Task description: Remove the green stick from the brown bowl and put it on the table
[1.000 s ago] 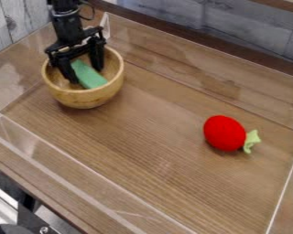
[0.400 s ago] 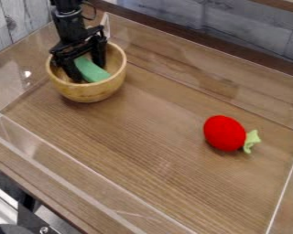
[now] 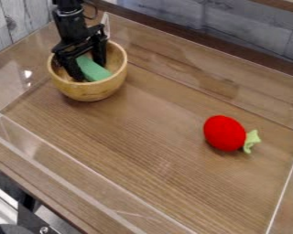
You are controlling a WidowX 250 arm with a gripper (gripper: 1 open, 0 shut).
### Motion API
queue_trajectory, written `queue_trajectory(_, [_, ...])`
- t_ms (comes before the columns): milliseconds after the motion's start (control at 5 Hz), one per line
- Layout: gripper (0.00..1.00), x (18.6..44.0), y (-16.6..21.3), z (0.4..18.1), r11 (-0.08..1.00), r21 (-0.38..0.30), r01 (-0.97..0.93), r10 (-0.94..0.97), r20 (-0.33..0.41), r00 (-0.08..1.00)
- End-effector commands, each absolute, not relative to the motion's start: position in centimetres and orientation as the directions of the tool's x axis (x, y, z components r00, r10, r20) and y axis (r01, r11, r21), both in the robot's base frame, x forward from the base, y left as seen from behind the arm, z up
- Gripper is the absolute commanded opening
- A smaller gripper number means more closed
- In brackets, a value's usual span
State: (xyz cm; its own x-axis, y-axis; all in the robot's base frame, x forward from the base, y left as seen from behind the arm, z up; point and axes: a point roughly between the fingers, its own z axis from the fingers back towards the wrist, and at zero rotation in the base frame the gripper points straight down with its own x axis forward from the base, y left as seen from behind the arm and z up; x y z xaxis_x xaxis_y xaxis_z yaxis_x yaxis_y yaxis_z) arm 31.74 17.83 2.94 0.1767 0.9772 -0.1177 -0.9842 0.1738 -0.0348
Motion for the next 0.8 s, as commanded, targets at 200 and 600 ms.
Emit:
queue_trajectory(200, [0.00, 33.0, 19.1, 8.0, 0.193, -0.087, -0.977, 0.975, -0.094, 0.201])
queue_trajectory(600, [0.00, 32.9, 19.0, 13.1, 0.176, -0.118, -0.977, 0.970, -0.149, 0.193])
